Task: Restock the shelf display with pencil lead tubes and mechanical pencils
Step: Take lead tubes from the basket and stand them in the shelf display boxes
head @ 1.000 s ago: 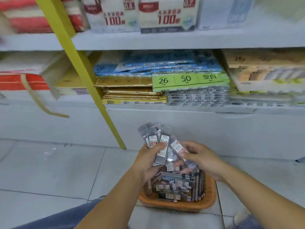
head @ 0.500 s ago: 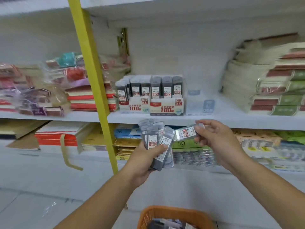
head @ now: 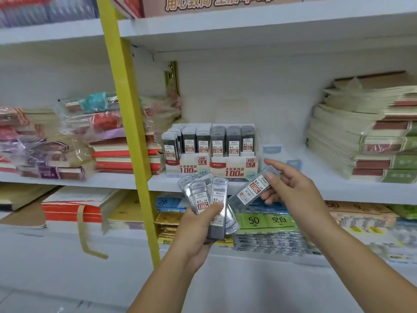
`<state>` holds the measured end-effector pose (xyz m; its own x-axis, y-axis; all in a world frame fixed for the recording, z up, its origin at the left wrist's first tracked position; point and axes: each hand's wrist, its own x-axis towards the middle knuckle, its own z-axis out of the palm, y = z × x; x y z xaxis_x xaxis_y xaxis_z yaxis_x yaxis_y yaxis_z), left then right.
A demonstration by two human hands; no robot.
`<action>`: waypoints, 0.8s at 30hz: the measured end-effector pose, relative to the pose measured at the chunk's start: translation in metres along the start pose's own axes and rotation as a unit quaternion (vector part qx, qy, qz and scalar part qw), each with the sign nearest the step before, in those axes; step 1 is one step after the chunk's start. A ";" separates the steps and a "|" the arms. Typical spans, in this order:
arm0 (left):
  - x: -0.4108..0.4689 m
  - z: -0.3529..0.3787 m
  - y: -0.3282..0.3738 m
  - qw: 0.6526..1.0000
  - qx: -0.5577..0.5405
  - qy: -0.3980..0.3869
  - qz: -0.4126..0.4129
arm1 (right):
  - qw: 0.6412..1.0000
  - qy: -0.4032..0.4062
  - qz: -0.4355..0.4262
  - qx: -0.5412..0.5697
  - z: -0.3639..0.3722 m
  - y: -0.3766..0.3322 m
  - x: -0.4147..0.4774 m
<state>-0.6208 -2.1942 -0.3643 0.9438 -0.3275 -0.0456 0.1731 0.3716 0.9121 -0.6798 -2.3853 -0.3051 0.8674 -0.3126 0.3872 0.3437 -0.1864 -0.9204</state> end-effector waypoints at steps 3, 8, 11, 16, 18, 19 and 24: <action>0.004 -0.004 0.009 0.999 -0.011 0.015 0.027 | 0.998 -0.004 -0.049 -0.043 0.004 -0.012 0.009; 0.014 -0.008 0.026 0.996 -0.056 0.011 0.065 | 0.971 0.036 -0.191 -0.143 0.000 -0.060 0.057; 0.022 -0.009 0.032 0.994 -0.080 0.008 0.078 | 0.936 0.004 -0.224 -0.271 0.007 -0.077 0.090; 0.030 -0.010 0.032 0.993 -0.085 0.001 0.078 | 0.894 -0.068 -0.202 -0.395 0.021 -0.074 0.125; 0.031 -0.010 0.031 0.994 -0.081 0.001 0.077 | 0.892 -0.080 -0.198 -0.399 0.025 -0.072 0.133; 0.031 -0.010 0.031 0.994 -0.078 0.001 0.077 | 0.890 -0.079 -0.199 -0.403 0.027 -0.074 0.137; 0.030 -0.011 0.032 0.995 -0.066 -0.011 0.070 | 0.857 -0.084 -0.195 -0.470 0.033 -0.076 0.149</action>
<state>-0.5841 -2.1828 -0.3411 0.9553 -0.2826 0.0874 0.0776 0.5246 0.8478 -0.5651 -2.3868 -0.1792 0.8189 0.0672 0.5699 0.2457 -0.9386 -0.2423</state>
